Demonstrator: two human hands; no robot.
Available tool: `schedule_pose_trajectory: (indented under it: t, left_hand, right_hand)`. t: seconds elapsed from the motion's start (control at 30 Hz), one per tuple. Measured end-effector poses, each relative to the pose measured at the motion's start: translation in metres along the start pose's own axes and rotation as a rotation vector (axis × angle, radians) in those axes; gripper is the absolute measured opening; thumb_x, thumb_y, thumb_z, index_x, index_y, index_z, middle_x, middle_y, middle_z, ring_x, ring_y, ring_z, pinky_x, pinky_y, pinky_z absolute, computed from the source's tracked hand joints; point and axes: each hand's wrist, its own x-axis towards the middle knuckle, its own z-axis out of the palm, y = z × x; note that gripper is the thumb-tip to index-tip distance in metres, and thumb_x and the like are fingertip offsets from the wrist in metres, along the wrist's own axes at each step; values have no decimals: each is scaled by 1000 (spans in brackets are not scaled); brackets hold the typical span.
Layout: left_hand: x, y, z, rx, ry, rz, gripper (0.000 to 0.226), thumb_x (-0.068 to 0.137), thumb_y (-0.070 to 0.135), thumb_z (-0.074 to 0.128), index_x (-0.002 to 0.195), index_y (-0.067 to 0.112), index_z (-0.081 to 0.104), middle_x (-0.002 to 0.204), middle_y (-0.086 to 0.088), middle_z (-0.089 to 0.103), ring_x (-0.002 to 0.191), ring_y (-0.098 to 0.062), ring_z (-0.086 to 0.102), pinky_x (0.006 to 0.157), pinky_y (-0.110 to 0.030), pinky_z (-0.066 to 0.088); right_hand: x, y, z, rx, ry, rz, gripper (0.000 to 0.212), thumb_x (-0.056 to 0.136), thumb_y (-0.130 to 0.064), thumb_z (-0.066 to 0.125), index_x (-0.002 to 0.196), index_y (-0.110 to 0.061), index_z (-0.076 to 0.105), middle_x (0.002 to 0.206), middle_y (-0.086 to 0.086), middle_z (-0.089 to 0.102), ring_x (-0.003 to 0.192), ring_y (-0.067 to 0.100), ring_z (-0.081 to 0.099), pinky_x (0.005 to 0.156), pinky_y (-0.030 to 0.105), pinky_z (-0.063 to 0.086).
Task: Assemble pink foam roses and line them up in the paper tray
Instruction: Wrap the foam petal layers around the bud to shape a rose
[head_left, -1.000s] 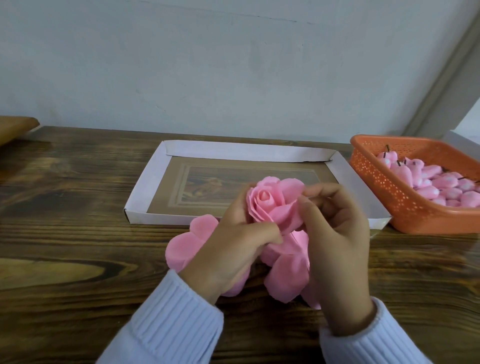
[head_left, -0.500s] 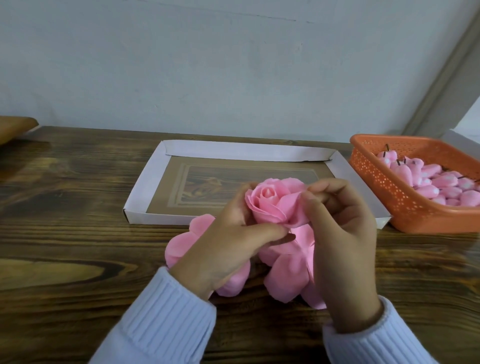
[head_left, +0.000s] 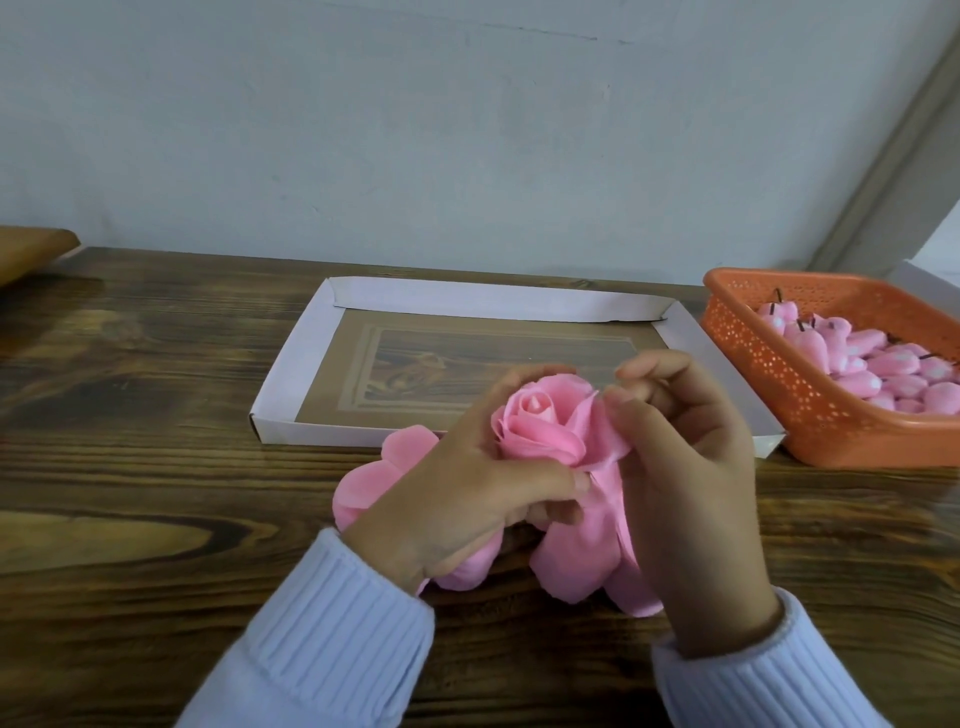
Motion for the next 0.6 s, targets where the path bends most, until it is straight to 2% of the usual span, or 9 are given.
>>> schedule_pose_trajectory:
  t: [0.07, 0.23, 0.3, 0.4, 0.53, 0.6]
  left_hand:
    - [-1, 0, 0, -14, -37, -13, 47, 69, -3, 63, 115, 10, 61, 95, -16, 58, 82, -22, 60, 65, -26, 56]
    - [-2, 1, 0, -37, -95, -7, 20, 76, 9, 63, 94, 17, 70, 76, 0, 67, 73, -11, 65, 70, -29, 57]
    - [-2, 1, 1, -25, -82, 12, 16, 79, 15, 62, 94, 14, 68, 71, 3, 66, 67, -9, 63, 69, -28, 57]
    - [1, -1, 4, 6, -5, 59, 24, 83, 26, 70, 97, 8, 65, 71, 4, 64, 64, -7, 61, 69, -28, 58]
    - [4, -5, 8, 45, 205, 173, 45, 63, 40, 76, 88, 6, 63, 65, 5, 62, 65, -9, 61, 77, -37, 58]
    - [5, -7, 8, 49, 263, 225, 49, 57, 38, 75, 89, 5, 58, 59, 7, 63, 60, -6, 62, 70, -31, 59]
  right_hand:
    - [0, -2, 0, 46, -6, 28, 20, 74, -1, 57, 78, -20, 64, 60, -5, 55, 54, 5, 51, 55, 16, 45]
    - [1, -5, 0, 104, -16, 98, 14, 75, -2, 63, 82, -13, 59, 60, -3, 51, 51, 7, 49, 54, 20, 45]
    - [0, -7, 2, 108, -35, 93, 13, 78, -6, 68, 84, -11, 57, 59, -2, 53, 49, 7, 51, 50, 20, 47]
    - [1, -7, 2, 77, -49, 68, 8, 82, -16, 61, 82, -9, 57, 61, -1, 54, 54, 9, 52, 55, 21, 49]
    - [1, 0, -1, 7, -2, 42, 16, 88, -14, 54, 75, -18, 63, 71, 2, 60, 66, 14, 52, 62, 22, 47]
    - [0, 5, -1, -94, 28, 29, 18, 89, -12, 54, 77, -21, 65, 79, 4, 64, 71, 17, 54, 64, 23, 48]
